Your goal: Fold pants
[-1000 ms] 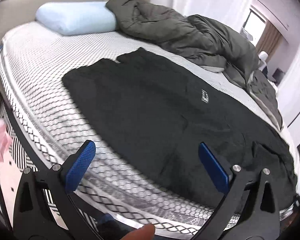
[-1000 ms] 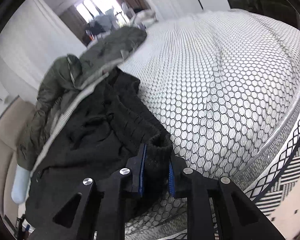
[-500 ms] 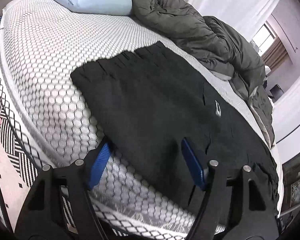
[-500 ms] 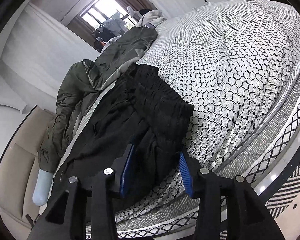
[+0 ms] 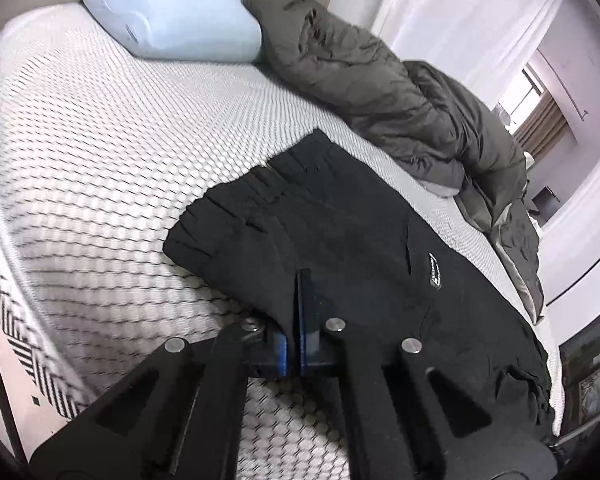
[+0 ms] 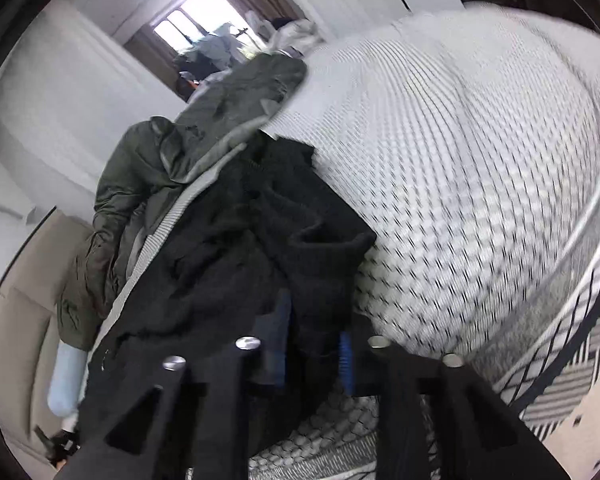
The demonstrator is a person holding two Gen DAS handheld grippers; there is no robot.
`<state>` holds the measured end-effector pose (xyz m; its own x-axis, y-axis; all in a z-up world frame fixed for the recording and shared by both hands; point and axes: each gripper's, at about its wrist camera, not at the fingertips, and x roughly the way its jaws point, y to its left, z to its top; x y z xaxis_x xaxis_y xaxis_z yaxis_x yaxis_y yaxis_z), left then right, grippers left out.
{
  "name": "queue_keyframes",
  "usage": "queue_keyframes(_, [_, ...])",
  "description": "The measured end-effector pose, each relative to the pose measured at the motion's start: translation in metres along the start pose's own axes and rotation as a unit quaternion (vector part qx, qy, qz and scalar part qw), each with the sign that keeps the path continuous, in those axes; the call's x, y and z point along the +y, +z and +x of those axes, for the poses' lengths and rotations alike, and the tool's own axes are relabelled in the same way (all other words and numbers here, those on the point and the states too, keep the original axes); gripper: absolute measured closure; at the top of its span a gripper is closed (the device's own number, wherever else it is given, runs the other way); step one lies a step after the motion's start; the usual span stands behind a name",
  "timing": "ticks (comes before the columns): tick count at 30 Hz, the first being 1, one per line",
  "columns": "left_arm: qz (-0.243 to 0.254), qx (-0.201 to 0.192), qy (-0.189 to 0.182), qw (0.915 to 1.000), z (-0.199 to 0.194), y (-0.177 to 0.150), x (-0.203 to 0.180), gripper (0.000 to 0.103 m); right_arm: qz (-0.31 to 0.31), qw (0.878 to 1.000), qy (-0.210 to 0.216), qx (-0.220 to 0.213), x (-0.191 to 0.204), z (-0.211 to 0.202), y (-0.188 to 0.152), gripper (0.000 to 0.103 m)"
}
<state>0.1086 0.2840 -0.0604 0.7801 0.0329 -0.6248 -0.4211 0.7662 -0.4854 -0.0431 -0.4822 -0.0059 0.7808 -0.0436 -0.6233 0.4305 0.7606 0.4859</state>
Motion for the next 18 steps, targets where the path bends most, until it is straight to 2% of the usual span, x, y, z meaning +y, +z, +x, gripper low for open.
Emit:
queue_keyframes(3, [0.002,0.012,0.013,0.9998,0.0,-0.007,0.008,0.102,-0.026,0.999,0.002,-0.025,0.005,-0.014,0.0,0.087])
queue_keyframes(5, [0.003,0.031,0.025,0.9992,0.008,-0.015,0.013,0.102,-0.011,1.0,-0.004,-0.003,-0.008,-0.004,-0.004,0.087])
queue_keyframes(7, [0.01,0.034,0.03,0.9989,0.01,-0.019,0.012,0.102,0.008,0.999,-0.007,0.036,-0.02,0.012,-0.01,0.087])
queue_keyframes(8, [0.015,0.032,0.032,0.9989,0.007,-0.019,0.011,0.102,0.016,0.999,0.003,0.034,-0.023,0.011,-0.011,0.086])
queue_keyframes(11, [0.016,0.029,0.034,0.9989,0.001,-0.013,0.006,0.098,0.016,1.0,0.022,0.015,-0.022,-0.001,-0.008,0.071])
queue_keyframes(12, [0.015,0.028,0.038,0.9988,-0.001,-0.013,0.006,0.097,0.016,1.0,0.021,0.013,-0.022,-0.004,-0.006,0.063])
queue_keyframes(15, [0.011,0.018,0.047,0.9987,-0.013,-0.013,0.011,0.084,0.009,1.0,-0.001,0.001,-0.024,-0.014,-0.002,0.06])
queue_keyframes(17, [0.007,0.02,0.041,0.9989,-0.017,-0.014,0.014,0.068,0.007,1.0,-0.011,-0.006,-0.025,-0.02,0.001,0.054])
queue_keyframes(18, [0.005,0.02,0.037,0.9991,-0.02,-0.014,0.017,0.063,0.008,1.0,-0.008,-0.004,-0.026,-0.02,0.001,0.054])
